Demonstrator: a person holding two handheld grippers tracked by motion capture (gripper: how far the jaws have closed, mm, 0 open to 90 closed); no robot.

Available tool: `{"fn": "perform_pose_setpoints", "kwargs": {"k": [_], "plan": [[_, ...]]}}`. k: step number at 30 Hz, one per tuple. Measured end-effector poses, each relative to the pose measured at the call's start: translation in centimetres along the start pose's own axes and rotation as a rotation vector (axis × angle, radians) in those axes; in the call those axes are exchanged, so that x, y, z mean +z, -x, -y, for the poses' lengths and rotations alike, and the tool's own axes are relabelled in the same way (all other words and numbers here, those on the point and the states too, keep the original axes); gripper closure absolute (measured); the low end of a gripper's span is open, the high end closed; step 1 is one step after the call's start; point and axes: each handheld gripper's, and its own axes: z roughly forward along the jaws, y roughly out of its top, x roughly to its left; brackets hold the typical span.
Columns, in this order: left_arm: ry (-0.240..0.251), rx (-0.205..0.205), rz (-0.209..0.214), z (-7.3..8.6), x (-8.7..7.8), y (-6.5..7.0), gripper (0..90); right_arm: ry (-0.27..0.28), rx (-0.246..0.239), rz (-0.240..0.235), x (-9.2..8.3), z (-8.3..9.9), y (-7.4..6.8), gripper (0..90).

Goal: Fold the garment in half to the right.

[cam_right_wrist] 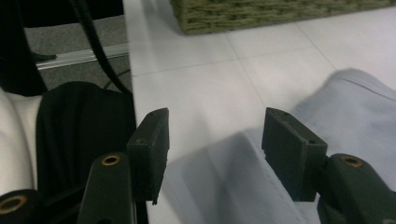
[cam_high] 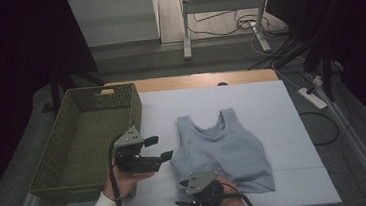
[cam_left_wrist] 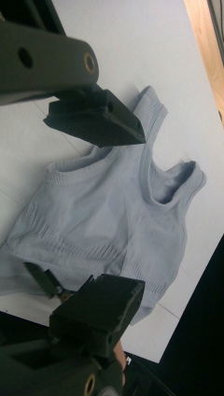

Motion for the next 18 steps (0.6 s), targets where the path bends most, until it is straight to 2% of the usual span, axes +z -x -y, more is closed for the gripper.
{"fn": "perform_pose_setpoints", "kwargs": {"k": [6, 10, 12, 16, 18], "plan": [[-0.001, 0.002, 0.001, 0.0, 0.0, 0.1, 26.2, -0.048, -0.010, -0.029, 1.0, 0.1, -0.6, 40.9], [-0.003, 0.000, 0.003, 0.0, 0.1, 0.1, 26.1, -0.093, -0.013, -0.015, 1.7, 0.6, -0.3, 38.2], [-0.003, 0.001, 0.004, 0.0, 0.2, 0.1, 26.1, -0.116, 0.010, -0.026, 2.0, 0.8, -0.2, 35.3], [-0.005, 0.004, 0.004, 0.0, 0.2, 0.1, 26.0, -0.158, 0.012, -0.023, 2.5, 1.0, -0.3, 29.9], [-0.008, 0.005, 0.004, 0.1, 0.2, 0.1, 26.0, -0.171, -0.002, -0.015, 2.8, 1.2, -0.4, 29.3]]}}
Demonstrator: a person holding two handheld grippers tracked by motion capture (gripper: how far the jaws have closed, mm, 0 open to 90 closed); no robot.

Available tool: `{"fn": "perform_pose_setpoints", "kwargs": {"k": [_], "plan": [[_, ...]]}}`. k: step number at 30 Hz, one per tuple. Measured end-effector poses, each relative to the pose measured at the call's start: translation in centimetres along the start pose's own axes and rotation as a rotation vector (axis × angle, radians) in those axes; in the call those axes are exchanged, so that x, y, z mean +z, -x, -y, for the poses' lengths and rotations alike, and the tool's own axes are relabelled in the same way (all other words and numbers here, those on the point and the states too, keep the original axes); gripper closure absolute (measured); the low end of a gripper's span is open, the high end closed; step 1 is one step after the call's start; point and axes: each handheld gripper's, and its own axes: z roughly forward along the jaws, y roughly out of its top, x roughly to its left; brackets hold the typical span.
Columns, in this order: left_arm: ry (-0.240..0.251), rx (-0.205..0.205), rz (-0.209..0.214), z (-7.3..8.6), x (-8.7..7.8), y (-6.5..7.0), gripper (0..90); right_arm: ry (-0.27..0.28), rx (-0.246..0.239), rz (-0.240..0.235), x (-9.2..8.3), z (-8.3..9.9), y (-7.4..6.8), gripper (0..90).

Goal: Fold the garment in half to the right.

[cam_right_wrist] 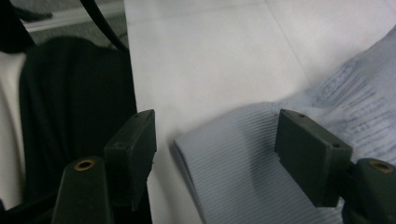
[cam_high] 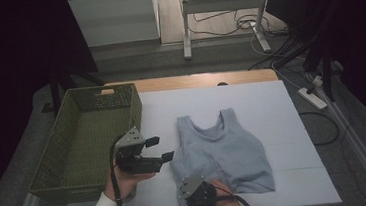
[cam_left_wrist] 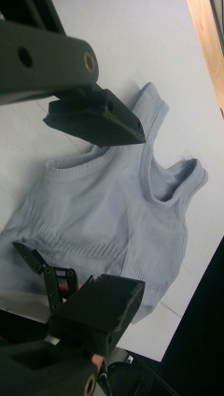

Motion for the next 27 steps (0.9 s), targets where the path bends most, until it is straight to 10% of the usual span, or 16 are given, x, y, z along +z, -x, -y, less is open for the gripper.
{"fn": "perform_pose_setpoints", "kwargs": {"k": [11, 22, 27], "plan": [[0.005, -0.001, 0.000, -0.1, -0.1, 0.1, 25.9, -0.006, -0.009, 0.051, -0.3, 0.2, 0.3, 40.0], [0.007, 0.002, -0.001, -0.1, -0.1, 0.2, 25.9, -0.031, -0.008, 0.144, -1.3, 0.7, 1.3, 75.7], [0.008, 0.000, -0.001, -0.1, -0.1, 0.2, 25.8, -0.019, 0.026, 0.102, -1.7, 0.8, 1.7, 81.2]]}}
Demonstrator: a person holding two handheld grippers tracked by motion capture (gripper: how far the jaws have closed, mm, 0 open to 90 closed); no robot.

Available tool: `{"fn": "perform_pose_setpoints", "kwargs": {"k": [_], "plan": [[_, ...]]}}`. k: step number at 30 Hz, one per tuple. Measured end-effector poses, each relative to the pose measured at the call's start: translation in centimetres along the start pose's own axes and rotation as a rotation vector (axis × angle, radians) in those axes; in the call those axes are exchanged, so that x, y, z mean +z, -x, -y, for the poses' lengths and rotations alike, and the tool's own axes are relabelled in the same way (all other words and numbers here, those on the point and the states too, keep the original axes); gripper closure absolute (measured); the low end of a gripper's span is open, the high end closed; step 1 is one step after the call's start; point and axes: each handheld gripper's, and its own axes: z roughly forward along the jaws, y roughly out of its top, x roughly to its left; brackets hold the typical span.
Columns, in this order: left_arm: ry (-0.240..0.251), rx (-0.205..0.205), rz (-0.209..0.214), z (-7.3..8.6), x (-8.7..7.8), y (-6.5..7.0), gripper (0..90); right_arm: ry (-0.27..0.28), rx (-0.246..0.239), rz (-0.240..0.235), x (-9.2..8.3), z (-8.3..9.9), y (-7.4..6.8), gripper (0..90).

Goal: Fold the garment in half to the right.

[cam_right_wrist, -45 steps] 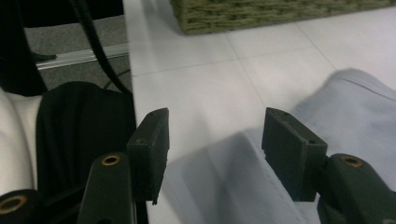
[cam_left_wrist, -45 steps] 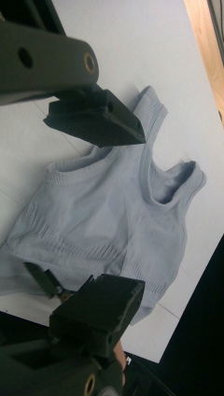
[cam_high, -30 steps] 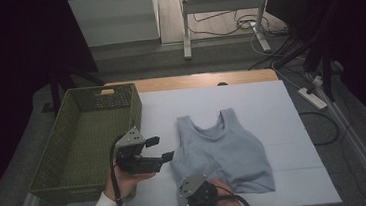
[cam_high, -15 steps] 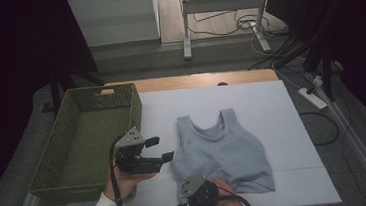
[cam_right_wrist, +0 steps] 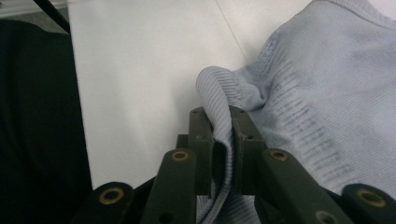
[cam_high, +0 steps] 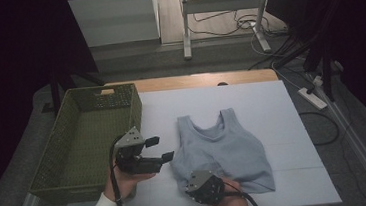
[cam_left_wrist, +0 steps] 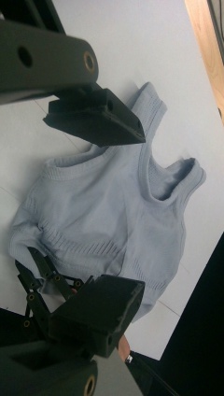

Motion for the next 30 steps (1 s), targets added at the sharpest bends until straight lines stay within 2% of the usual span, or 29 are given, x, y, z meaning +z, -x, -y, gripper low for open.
{"fn": "perform_pose_setpoints", "kwargs": {"k": [3, 7, 11, 18, 22, 30], "plan": [[0.006, -0.001, -0.007, 0.0, 0.0, 0.1, 25.5, 0.034, 0.022, -0.036, -0.5, 0.0, 0.0, 81.5], [0.003, 0.000, -0.007, 0.0, 0.3, 0.2, 25.4, 0.094, 0.027, -0.046, -1.6, -0.2, -0.3, 81.7], [-0.002, -0.003, -0.009, 0.1, 0.4, 0.1, 25.3, 0.148, 0.060, -0.080, -2.4, -0.3, -0.5, 81.7], [-0.004, -0.006, -0.009, 0.1, 0.5, 0.1, 25.1, 0.196, 0.053, -0.112, -3.1, -1.0, -1.6, 81.7], [-0.010, -0.004, -0.012, 0.1, 0.8, 0.4, 25.3, 0.194, 0.034, -0.117, -3.0, -1.1, -1.8, 81.7], [-0.023, -0.009, -0.012, 0.1, 1.4, 0.4, 24.9, 0.198, 0.039, -0.124, -2.8, -0.9, -1.6, 81.6]]}}
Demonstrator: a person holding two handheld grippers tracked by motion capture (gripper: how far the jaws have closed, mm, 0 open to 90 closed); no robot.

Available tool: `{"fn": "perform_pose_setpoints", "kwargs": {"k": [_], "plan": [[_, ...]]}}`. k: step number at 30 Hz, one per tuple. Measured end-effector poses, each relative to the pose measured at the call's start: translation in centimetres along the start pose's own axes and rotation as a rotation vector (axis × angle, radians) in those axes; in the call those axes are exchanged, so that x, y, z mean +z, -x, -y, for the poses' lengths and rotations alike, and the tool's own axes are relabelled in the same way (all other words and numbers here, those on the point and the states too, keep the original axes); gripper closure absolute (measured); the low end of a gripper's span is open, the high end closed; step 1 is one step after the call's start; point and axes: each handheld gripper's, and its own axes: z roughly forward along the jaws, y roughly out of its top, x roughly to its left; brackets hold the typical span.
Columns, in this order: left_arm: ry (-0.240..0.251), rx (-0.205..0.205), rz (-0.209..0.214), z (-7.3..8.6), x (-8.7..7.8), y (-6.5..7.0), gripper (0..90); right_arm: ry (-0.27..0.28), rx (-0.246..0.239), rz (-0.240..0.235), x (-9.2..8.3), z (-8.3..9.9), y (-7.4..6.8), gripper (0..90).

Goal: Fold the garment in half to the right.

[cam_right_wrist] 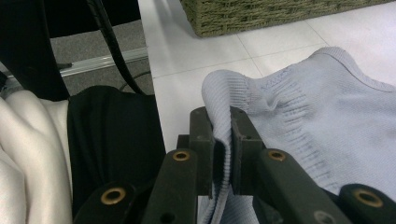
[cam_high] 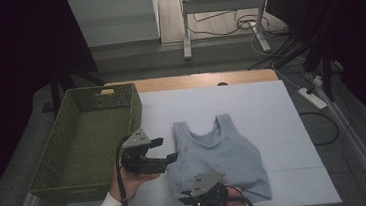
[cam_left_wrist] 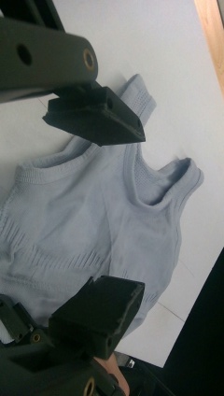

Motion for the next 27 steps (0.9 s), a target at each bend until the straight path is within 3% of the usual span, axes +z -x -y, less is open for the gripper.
{"fn": "perform_pose_setpoints", "kwargs": {"k": [13, 27], "plan": [[-0.005, -0.005, -0.002, -0.1, 0.5, 0.2, 24.6, -0.007, -0.005, -0.001, 0.2, 0.3, 0.0, 81.5], [-0.051, -0.026, -0.040, -0.1, 2.7, -0.2, 23.1, -0.019, -0.013, -0.001, 0.3, 0.4, -0.2, 81.3]]}}
